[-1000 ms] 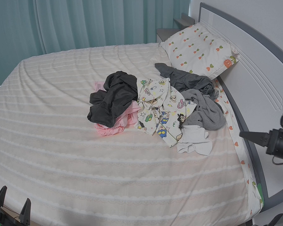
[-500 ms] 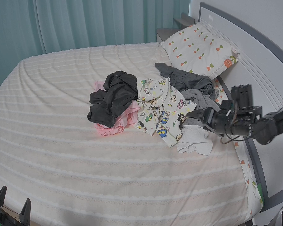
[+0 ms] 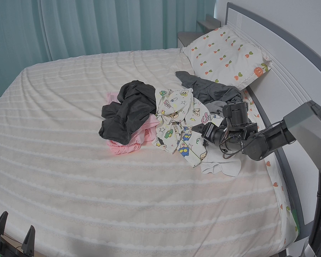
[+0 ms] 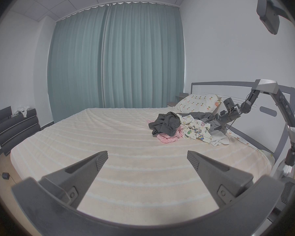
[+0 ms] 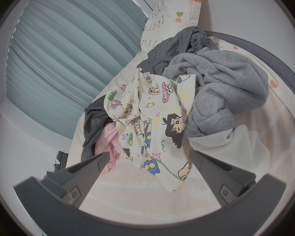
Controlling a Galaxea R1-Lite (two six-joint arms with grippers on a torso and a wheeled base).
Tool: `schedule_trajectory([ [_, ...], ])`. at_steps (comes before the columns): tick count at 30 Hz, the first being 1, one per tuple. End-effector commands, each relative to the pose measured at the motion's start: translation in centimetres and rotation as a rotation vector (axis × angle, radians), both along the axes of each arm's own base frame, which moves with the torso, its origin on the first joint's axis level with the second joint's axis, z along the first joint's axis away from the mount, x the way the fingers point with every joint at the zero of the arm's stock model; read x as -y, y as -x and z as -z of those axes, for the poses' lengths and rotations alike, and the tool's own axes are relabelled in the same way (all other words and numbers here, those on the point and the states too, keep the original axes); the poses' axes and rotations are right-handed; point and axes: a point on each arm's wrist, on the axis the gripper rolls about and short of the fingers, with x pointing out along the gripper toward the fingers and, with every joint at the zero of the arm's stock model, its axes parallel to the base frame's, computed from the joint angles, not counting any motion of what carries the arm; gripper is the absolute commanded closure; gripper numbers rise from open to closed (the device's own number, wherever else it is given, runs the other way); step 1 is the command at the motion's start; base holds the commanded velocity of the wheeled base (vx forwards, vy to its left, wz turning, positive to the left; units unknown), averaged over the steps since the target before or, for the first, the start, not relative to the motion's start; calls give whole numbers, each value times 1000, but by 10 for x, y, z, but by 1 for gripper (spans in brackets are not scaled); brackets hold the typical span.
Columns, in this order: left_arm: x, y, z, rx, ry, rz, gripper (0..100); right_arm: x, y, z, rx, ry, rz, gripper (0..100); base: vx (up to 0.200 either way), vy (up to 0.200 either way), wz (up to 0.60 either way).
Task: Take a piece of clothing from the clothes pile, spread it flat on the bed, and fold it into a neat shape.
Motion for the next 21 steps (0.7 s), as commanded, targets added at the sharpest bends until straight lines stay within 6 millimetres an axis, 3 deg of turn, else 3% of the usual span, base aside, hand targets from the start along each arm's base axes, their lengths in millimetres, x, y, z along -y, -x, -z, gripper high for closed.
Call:
schedule_trajectory([
  [1,0,0,4,-7,1,-1,0,-14,-13,23,-11,25,7,0,0,0,0],
  [16,0,0,4,-7,1,-1,0,-31,-50,55,22,184,45,0,0,0,0],
  [21,0,0,4,-7,1,-1,0,-42,-59,55,60,203,41,0,0,0,0],
])
